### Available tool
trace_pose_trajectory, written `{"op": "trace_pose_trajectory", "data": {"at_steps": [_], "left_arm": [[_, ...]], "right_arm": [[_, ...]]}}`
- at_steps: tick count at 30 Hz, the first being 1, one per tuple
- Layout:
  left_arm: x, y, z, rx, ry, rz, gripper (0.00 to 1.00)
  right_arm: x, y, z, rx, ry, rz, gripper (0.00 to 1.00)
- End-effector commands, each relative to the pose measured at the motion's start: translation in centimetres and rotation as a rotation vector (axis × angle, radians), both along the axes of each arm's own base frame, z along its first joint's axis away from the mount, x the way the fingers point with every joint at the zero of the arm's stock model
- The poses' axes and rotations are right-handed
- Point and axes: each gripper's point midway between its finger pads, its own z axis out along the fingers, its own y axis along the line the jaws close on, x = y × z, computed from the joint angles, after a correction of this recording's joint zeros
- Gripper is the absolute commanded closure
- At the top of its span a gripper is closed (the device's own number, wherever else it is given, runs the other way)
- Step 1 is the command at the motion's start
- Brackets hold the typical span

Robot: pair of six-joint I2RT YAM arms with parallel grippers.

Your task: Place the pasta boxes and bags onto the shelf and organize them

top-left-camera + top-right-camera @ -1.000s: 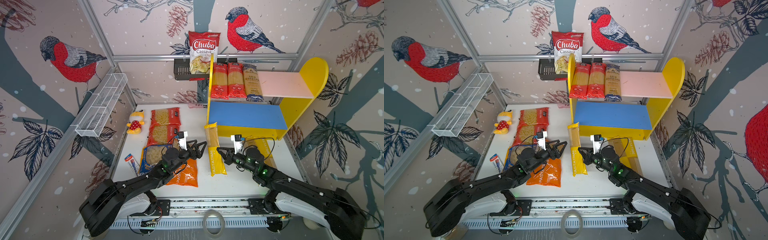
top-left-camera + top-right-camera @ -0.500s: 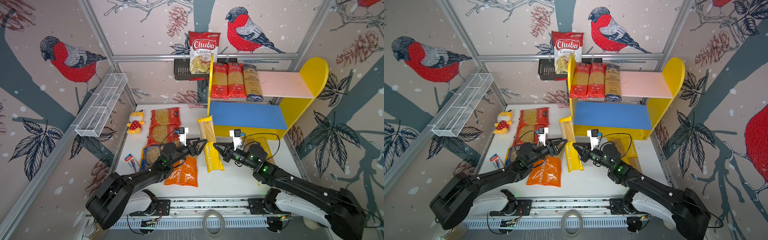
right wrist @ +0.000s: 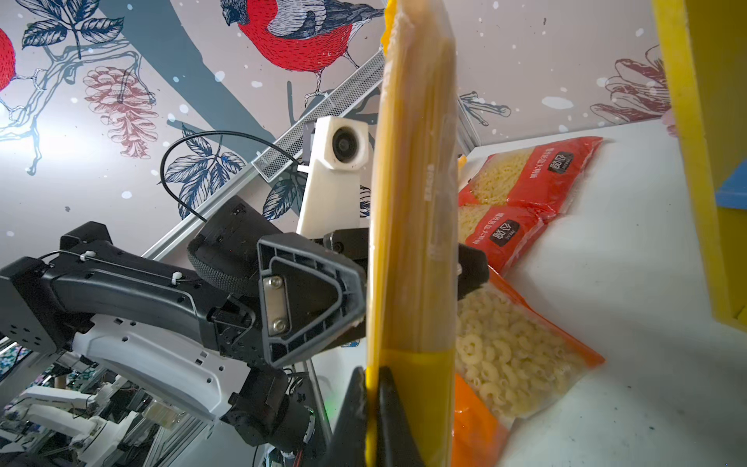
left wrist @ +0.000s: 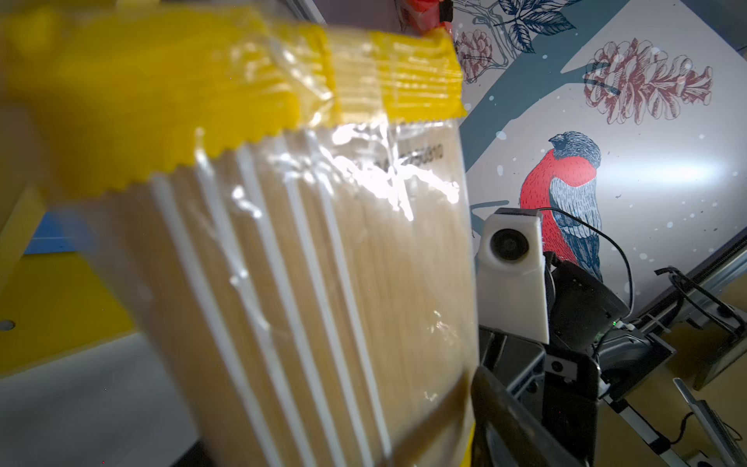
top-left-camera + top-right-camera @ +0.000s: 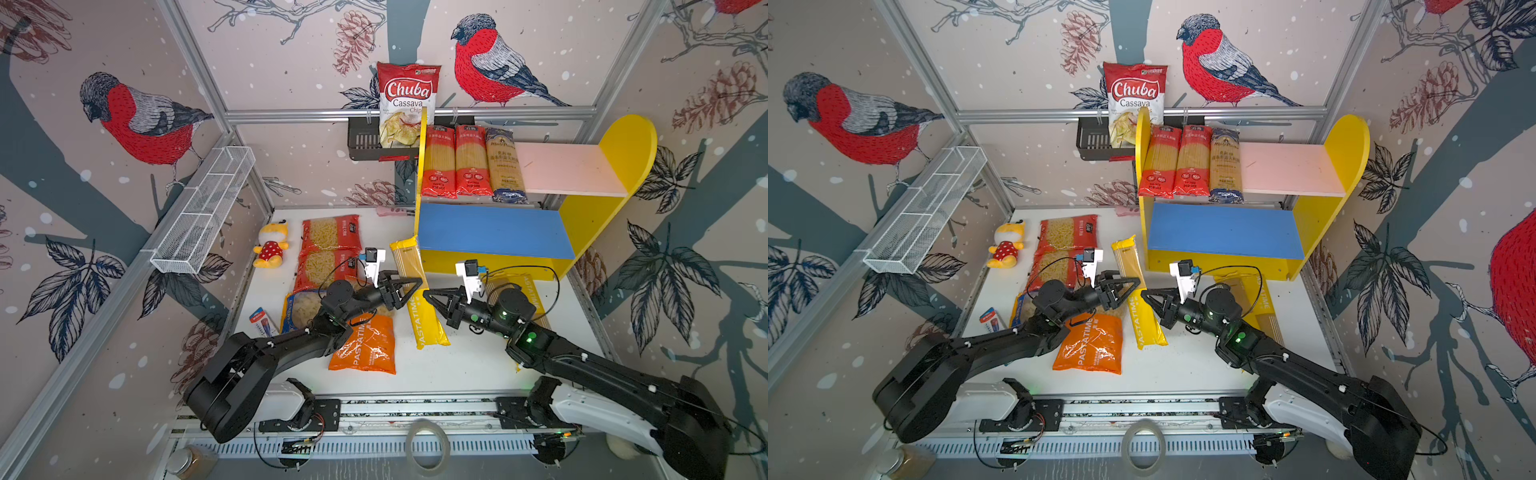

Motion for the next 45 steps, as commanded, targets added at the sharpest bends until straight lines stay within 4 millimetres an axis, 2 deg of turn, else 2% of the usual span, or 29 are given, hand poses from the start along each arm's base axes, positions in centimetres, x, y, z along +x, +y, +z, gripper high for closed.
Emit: {"op": "trace_pose_trajectory", "data": {"at_steps": [1,4,8,10,13,15,18,20,25,29,34,38,45], "left_arm": [[-1.1,0.0,2.5,-0.061,-0.086,-0.051,0.34],[-1.3,0.0,3.0,-0.067,-0.099,-0.059,0.48],[-1.4,0.0,3.5,-0.072,-0.108,-0.059,0.71],[-1.4,0.0,3.7,-0.076,-0.112,-0.059,0.79],[-1.5,0.1,4.0,-0.081,-0.116,-0.058,0.85],[-1.4,0.2,4.3,-0.084,-0.125,-0.048,0.89],[-1.1,0.5,5.2,-0.082,-0.152,-0.015,0.94],[-0.3,1.0,6.0,-0.069,-0.175,0.046,1.00],[1.6,2.7,8.9,-0.062,-0.251,0.202,1.00],[3.6,4.6,12.0,-0.112,-0.294,0.346,1.00],[4.9,6.3,15.0,-0.243,-0.295,0.449,1.00],[4.8,6.9,16.7,-0.376,-0.268,0.437,1.00],[4.1,6.2,17.9,-0.439,-0.225,0.400,1.00]], "right_arm": [[-0.4,-0.4,3.9,0.115,-0.118,0.016,1.00],[0.0,-0.6,3.8,0.121,-0.110,0.003,1.00],[0.7,-0.6,3.4,0.116,-0.083,-0.025,1.00],[1.1,-0.6,3.0,0.108,-0.068,-0.040,1.00],[1.7,-0.7,2.2,0.092,-0.040,-0.074,0.94],[1.9,-0.8,1.7,0.082,-0.023,-0.093,0.86],[2.1,-1.0,0.7,0.074,0.011,-0.114,0.61],[2.0,-1.2,-0.3,0.070,0.043,-0.118,0.47],[1.4,-2.1,-1.8,0.115,0.121,-0.126,0.28],[1.1,-3.4,-1.7,0.193,0.152,-0.155,0.14],[0.6,-3.9,0.7,0.284,0.124,-0.151,0.13],[1.0,-3.9,0.7,0.308,0.122,-0.171,0.14],[1.4,-4.0,2.8,0.399,0.082,-0.168,0.18]]}}
